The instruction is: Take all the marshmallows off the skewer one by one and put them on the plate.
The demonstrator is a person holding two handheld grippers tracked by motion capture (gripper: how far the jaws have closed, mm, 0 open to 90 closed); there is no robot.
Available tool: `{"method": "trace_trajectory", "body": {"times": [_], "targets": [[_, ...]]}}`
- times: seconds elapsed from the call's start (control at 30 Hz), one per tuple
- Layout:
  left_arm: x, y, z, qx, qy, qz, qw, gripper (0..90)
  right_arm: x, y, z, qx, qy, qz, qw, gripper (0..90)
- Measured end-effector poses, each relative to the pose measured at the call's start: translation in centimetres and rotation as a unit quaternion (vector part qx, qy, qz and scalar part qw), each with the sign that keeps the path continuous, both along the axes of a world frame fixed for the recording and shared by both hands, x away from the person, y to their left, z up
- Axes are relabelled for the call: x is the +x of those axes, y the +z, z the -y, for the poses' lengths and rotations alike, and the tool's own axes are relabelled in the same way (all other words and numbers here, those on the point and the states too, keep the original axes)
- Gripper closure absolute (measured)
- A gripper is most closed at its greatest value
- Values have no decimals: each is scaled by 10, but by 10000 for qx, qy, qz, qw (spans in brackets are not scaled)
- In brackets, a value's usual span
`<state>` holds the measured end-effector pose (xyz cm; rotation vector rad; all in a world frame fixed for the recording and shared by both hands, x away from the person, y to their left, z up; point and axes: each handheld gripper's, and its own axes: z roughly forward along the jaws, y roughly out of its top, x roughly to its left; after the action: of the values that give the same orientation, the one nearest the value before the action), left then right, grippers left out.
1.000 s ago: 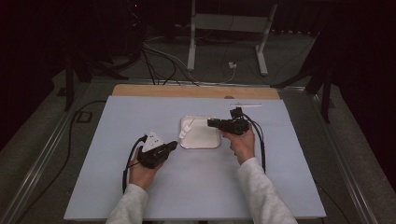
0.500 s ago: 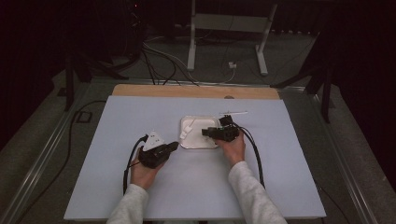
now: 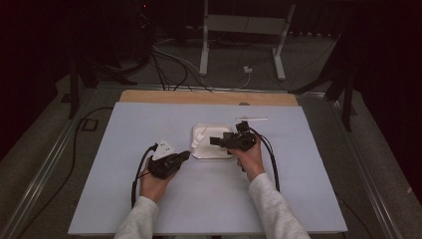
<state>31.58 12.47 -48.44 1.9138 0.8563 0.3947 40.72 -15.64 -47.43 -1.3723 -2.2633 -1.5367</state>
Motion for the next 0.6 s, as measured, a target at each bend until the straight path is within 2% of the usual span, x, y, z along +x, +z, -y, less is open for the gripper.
{"method": "trace_trajectory", "body": {"times": [0.07,0.2,0.4,0.5,0.53,0.6], "targets": [[0,0,0,-12,6,-10,10000,900,-2,4,-1,116,77,24,9999,148],[0,0,1,-63,-12,-19,10000,900,-6,13,-7,191,265,99,9994,148],[-1,0,3,-127,-83,-11,9999,900,-8,19,-17,338,444,84,9984,162],[-2,1,4,-168,-134,0,9998,900,-8,19,-21,411,504,-17,9979,217],[-2,1,4,-164,-146,2,9998,900,-7,19,-24,460,531,-63,9975,285],[-2,1,5,-161,-171,-9,9997,900,-7,18,-25,451,527,-99,9975,320]]}}
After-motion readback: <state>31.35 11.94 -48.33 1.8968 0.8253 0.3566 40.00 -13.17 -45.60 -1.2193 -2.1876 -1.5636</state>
